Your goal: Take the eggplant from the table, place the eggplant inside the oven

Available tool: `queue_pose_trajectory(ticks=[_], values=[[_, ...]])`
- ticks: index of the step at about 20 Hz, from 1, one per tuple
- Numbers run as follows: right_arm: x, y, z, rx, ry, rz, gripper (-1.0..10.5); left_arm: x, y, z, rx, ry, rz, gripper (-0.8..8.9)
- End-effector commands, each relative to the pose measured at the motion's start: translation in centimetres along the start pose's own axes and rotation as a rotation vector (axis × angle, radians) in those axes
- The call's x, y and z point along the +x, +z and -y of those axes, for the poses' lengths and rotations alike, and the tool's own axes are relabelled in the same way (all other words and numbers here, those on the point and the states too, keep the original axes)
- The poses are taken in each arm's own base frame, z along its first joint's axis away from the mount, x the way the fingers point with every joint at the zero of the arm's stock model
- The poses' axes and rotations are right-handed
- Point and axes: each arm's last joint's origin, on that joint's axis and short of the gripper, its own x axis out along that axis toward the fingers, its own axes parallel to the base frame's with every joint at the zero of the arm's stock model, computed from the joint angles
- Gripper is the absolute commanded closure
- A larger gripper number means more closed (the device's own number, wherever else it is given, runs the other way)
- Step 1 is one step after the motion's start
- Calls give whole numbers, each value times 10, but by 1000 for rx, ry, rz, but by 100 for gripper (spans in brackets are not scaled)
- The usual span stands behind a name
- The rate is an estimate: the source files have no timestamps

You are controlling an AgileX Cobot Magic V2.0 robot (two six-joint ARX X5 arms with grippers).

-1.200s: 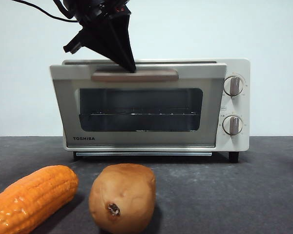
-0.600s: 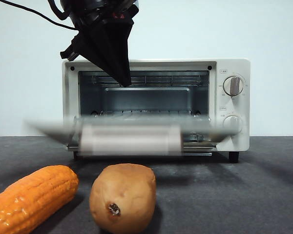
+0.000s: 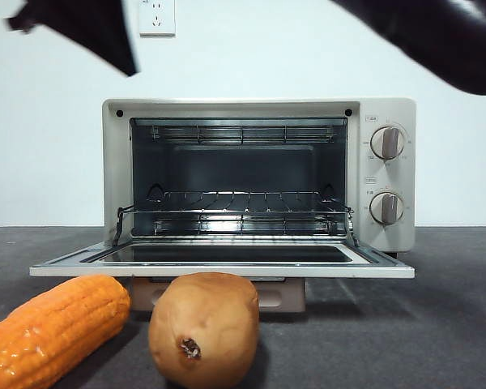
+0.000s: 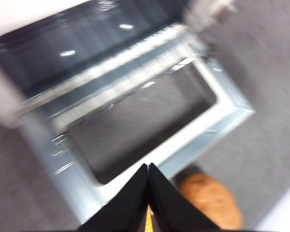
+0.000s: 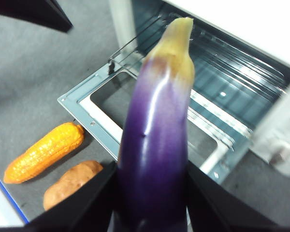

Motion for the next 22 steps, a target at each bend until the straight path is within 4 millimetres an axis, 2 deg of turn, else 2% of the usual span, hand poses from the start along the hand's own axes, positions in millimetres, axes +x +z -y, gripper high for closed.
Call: queue_pose_trajectory(ticks=[1,5,8,11,14,18,22], values=[[14,19,-7,-100,16,-32,794,-10,-22,-15,-73,46,71,810],[55,42,-21,-258,40,-163,795,-16,-70,-43,-216,142,156,810],[92,54,-37,-417,4,-255,795,-12,-102,-59,-294,180,163,810],[133,60,-51,-604,-105,-321,795,-4,-122,-76,-395,150,206,810],[173,59,-54,-728,-212,-357,795,0,-129,-87,-464,85,278,810],[220,56,-48,-825,-372,-326,795,1,-127,-92,-476,95,299,810],[252,53,-34,-867,-429,-298,795,3,-127,-93,-480,91,290,810]])
